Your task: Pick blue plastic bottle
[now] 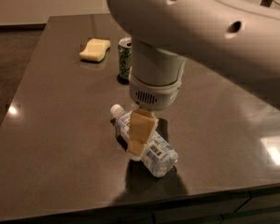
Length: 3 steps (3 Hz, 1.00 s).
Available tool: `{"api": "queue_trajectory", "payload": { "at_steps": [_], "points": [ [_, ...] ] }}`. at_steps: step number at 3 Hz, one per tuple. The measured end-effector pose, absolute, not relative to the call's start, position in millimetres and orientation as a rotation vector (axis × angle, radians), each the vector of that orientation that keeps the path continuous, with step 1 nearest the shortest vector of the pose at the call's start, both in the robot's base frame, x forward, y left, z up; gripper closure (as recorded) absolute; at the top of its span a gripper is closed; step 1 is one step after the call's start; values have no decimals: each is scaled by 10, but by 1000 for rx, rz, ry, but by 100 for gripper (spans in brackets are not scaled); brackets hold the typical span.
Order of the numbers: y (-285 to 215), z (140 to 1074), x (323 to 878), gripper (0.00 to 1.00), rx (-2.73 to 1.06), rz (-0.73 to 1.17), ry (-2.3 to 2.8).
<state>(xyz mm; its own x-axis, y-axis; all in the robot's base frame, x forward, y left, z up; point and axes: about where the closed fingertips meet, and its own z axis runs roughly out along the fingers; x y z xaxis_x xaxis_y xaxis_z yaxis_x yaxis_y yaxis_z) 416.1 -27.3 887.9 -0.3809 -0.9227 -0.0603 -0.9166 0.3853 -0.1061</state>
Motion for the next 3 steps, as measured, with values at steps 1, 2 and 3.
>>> {"api": "queue_trajectory", "payload": {
  "at_steps": [1, 2, 3],
  "points": [
    [-182, 8719, 4181, 0, -1664, -33, 2603],
    [-96, 8656, 4176, 0, -1653, 12, 2652],
    [-74, 8595, 4184, 0, -1630, 17, 2690]
  ]
}}
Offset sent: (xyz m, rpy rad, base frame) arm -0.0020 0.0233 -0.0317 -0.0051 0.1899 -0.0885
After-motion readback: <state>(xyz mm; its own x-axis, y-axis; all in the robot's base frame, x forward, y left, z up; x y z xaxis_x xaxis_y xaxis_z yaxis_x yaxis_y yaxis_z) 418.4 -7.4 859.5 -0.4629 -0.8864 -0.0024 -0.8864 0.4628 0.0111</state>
